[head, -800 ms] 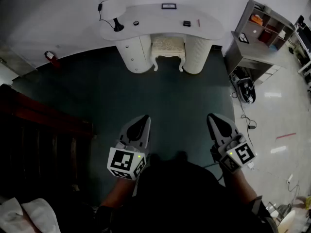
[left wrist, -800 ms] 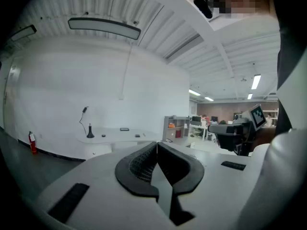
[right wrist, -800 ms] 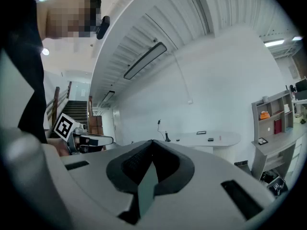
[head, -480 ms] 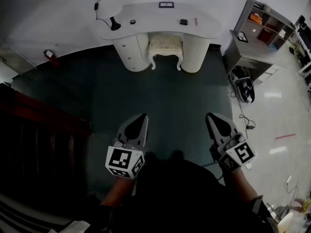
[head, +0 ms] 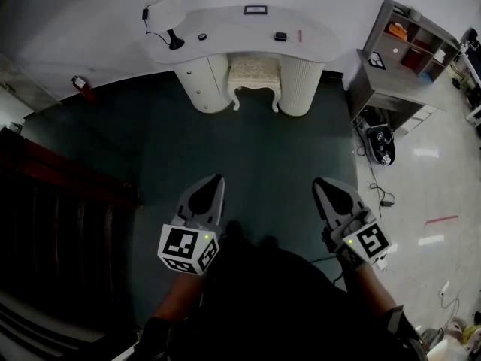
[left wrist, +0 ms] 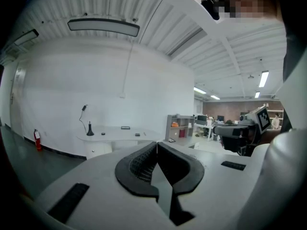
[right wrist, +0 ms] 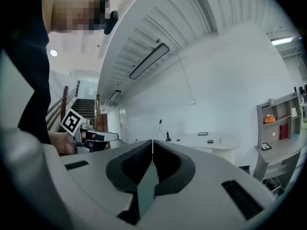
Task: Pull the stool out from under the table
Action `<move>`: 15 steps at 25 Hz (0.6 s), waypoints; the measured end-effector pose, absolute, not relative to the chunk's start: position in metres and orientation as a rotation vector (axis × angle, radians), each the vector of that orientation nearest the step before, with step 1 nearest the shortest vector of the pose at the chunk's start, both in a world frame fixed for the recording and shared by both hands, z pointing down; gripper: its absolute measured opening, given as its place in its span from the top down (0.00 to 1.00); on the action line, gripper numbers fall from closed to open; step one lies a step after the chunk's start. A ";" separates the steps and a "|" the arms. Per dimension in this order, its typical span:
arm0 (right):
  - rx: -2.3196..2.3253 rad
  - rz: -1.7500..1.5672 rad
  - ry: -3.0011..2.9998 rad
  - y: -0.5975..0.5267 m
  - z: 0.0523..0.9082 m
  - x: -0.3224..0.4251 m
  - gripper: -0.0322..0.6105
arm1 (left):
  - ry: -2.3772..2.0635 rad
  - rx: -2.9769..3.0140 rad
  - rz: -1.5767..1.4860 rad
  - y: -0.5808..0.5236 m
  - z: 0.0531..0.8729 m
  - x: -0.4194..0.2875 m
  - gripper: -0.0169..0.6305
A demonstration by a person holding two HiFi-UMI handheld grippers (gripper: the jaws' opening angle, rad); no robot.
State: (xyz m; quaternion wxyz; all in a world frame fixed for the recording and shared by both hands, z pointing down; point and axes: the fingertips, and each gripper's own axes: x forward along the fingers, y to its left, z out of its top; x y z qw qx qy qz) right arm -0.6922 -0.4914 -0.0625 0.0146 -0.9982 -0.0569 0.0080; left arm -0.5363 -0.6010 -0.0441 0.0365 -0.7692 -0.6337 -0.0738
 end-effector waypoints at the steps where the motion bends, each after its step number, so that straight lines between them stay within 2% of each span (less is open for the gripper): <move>1: -3.100 0.028 -0.172 -0.490 -0.062 -0.691 0.92 | -1.942 -2.362 -0.229 -0.599 -0.043 -0.535 0.95; 9: -3.052 0.013 -0.184 -0.458 -0.050 -0.675 0.92 | -1.956 -2.357 -0.259 -0.563 -0.033 -0.514 0.95; 15: -2.989 -0.019 -0.206 -0.410 -0.045 -0.625 0.92 | -1.964 -2.353 -0.272 -0.519 -0.032 -0.458 0.95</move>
